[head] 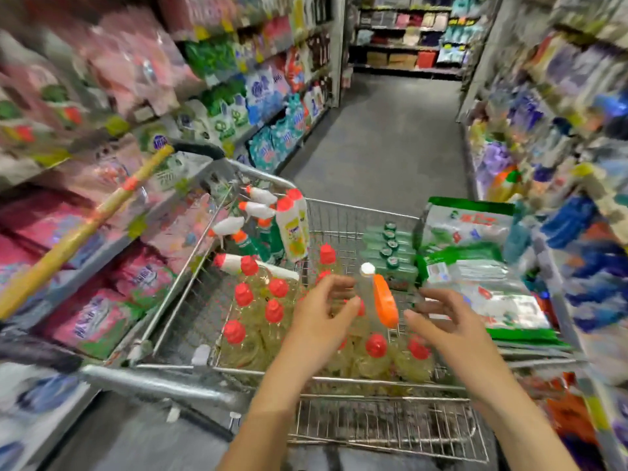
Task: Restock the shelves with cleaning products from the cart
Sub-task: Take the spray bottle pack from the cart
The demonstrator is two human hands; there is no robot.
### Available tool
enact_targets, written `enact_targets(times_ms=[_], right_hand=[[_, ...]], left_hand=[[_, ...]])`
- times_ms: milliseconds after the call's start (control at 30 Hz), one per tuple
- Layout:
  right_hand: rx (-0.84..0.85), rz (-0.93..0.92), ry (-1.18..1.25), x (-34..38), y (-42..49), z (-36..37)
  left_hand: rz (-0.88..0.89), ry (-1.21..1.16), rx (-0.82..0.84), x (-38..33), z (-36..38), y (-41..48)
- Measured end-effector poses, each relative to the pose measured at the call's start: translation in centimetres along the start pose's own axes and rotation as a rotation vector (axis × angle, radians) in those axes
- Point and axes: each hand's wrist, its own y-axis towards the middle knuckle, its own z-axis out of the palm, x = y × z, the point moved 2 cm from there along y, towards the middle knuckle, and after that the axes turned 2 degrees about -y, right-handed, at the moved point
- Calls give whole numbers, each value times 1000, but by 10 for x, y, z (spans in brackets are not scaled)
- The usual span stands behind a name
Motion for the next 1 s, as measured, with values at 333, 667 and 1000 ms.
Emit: enact_targets(times_ms=[333, 667, 1000], right_hand=[[136, 209, -520, -40, 80, 47], [211, 240, -801, -50, 107, 55], [38, 114, -817, -45, 125, 24]], left_hand=[[-74, 291, 69, 39, -9, 58], [-125, 329, 81, 52, 4, 99], [-68, 202, 49, 49, 18, 120]])
